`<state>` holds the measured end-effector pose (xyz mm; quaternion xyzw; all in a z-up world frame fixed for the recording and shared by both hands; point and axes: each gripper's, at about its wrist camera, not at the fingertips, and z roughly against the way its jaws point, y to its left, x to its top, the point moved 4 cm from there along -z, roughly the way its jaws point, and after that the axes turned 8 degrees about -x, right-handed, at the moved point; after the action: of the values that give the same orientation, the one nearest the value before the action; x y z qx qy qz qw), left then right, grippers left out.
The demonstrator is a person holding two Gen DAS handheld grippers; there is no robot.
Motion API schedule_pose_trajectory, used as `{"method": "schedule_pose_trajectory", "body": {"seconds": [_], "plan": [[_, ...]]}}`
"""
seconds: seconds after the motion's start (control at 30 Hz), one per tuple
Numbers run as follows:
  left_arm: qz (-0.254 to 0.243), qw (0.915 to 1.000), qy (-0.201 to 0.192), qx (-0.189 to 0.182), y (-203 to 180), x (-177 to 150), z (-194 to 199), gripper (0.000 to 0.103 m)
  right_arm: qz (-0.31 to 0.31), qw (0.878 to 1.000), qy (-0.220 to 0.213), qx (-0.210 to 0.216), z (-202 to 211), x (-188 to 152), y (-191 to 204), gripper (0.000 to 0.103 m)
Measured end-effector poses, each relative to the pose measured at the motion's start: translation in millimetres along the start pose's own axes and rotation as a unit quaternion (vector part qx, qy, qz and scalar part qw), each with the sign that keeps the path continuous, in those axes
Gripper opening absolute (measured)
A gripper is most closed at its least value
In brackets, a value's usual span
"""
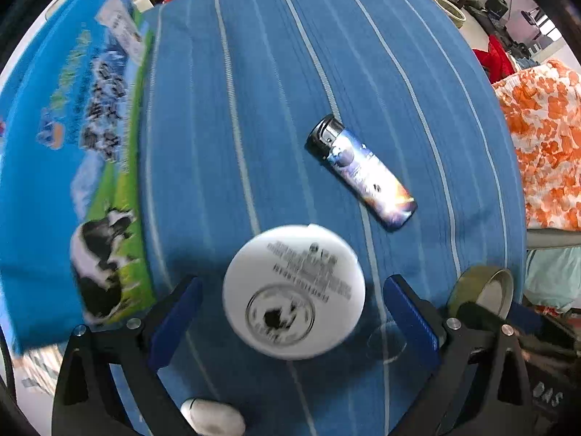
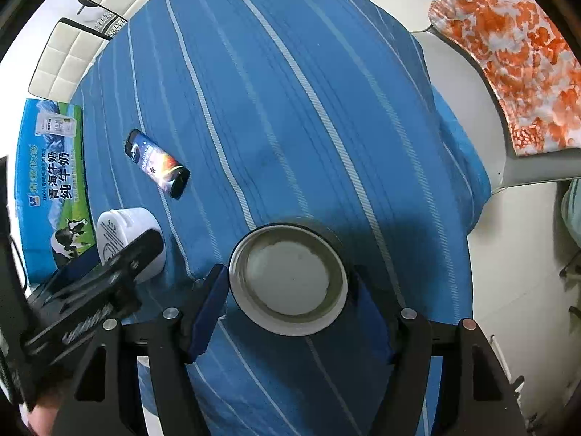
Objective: Organize rigid objects
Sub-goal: 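Close the left tool on the white cream jar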
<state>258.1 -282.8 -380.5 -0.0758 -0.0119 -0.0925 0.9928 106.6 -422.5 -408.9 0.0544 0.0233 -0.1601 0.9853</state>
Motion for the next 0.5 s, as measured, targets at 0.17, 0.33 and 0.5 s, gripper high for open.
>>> {"method": "schedule_pose_trajectory", "body": {"seconds": [0.17,0.33,0.5], "plan": [[-0.01,0.9999,0.003,0.002,-10,13,-16,0.066,0.006,1.0,0.003,-0.01,-5,0,4,0.073],[-0.021,0.9997,0.011,0.003,10,-16,-5,0.066,0.022,0.999,-0.005,-0.041,-10,-2,11,0.071],[-0.041,0.9989,0.014,0.018,7,-18,-14,0.068,0.042,0.996,-0.02,-0.082,-10,-1,22,0.072]]}}
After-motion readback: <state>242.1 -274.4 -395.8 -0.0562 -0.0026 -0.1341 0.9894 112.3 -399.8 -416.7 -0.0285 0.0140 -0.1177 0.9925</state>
